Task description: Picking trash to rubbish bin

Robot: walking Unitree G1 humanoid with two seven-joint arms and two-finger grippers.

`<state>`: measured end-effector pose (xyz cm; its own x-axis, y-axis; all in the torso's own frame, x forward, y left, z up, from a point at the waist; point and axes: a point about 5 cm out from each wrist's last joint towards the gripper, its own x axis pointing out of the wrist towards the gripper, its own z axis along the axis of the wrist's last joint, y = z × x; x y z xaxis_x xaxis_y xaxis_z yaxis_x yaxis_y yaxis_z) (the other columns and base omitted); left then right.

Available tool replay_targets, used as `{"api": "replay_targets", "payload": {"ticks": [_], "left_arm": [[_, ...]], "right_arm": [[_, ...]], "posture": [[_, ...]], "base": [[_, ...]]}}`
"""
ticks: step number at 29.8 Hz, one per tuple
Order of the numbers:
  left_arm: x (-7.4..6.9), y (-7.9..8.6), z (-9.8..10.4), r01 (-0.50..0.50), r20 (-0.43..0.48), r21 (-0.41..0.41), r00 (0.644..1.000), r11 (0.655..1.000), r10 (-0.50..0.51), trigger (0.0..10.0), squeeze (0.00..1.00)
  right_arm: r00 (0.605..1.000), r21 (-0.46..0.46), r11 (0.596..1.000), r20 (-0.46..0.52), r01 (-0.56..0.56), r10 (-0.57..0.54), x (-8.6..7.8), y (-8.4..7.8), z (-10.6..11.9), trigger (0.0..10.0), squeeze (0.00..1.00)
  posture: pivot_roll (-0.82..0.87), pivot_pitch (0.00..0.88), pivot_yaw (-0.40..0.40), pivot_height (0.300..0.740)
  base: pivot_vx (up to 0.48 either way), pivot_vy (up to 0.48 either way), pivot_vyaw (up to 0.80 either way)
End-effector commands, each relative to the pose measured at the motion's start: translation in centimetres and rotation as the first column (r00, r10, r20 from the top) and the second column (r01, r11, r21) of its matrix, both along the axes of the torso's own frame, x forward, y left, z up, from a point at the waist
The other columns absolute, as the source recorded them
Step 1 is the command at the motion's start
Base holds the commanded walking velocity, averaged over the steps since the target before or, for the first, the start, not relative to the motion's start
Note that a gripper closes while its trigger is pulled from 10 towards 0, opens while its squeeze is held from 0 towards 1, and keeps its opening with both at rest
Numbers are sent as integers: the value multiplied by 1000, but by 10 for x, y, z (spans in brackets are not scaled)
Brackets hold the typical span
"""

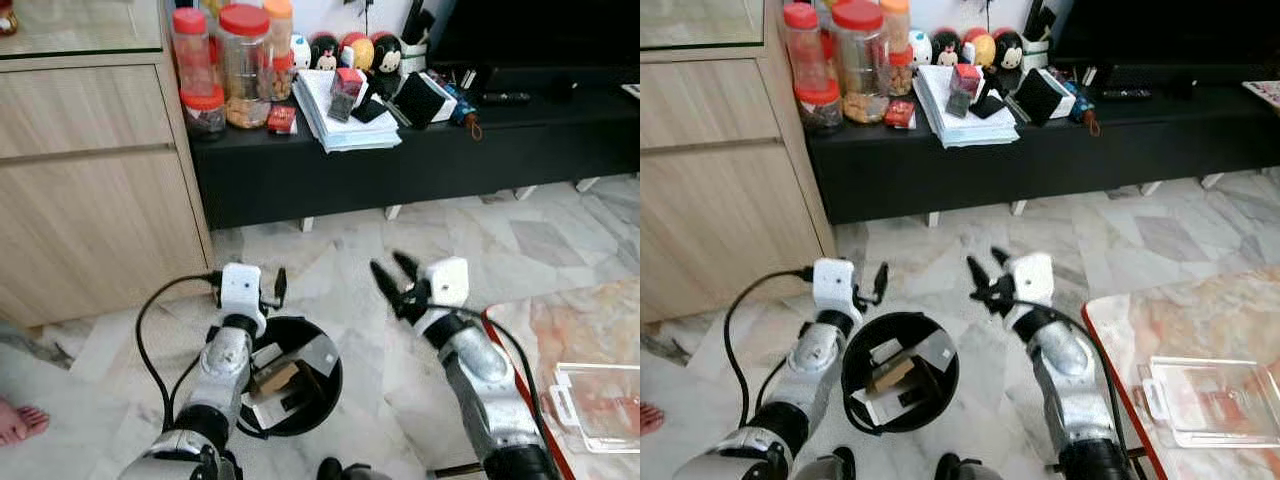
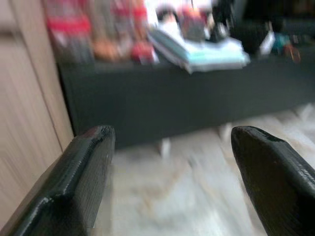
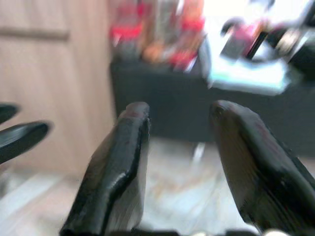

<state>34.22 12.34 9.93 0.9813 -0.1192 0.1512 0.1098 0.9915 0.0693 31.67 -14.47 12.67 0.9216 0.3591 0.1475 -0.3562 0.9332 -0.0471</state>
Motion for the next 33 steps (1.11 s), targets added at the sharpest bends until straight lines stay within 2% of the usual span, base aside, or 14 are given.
{"api": "replay_targets", "payload": {"ticks": [1, 3, 6, 9, 16, 25, 33], "left_arm": [[4, -7, 12, 24, 49, 20, 998, 1000, -25, 10000, 0], [10, -7, 23, 22, 82, 19, 996, 1000, -24, 10000, 0], [11, -8, 26, 26, 89, 29, 996, 999, -29, 10000, 0], [16, -13, 39, 43, 129, 57, 990, 997, -50, 10000, 0], [17, -17, 56, 31, 205, 49, 978, 998, -40, 10000, 0], [11, -20, 49, 37, 200, 44, 979, 998, -45, 10000, 0], [10, -25, 50, 54, 207, 21, 977, 998, -57, 10000, 0]], "right_arm": [[996, 0, 996, 13, 93, -93, 3, -14, 1, 10000, 0], [986, 38, 987, 52, 159, -161, 9, -21, 11, 10000, 0], [980, 43, 982, 71, 181, -184, 11, -23, 15, 10000, 0], [962, 60, 971, 131, 233, -239, 16, -30, 31, 10000, 0], [954, 67, 963, 133, 261, -268, 19, -33, 28, 10000, 0], [951, 82, 960, 140, 268, -277, 21, -29, 28, 10000, 0], [948, 94, 957, 139, 276, -287, 21, -32, 26, 10000, 0]], "posture": [[131, 115, -123, 740], [132, 103, -118, 740], [134, 98, -117, 740], [128, 74, -109, 740], [147, 46, -108, 740], [149, 14, -100, 740], [152, 0, -97, 740]], "base": [[0, 0, 0], [0, 0, 0], [0, 0, 0], [0, 0, 0], [0, 0, 0], [0, 0, 0], [0, 0, 0]]}}
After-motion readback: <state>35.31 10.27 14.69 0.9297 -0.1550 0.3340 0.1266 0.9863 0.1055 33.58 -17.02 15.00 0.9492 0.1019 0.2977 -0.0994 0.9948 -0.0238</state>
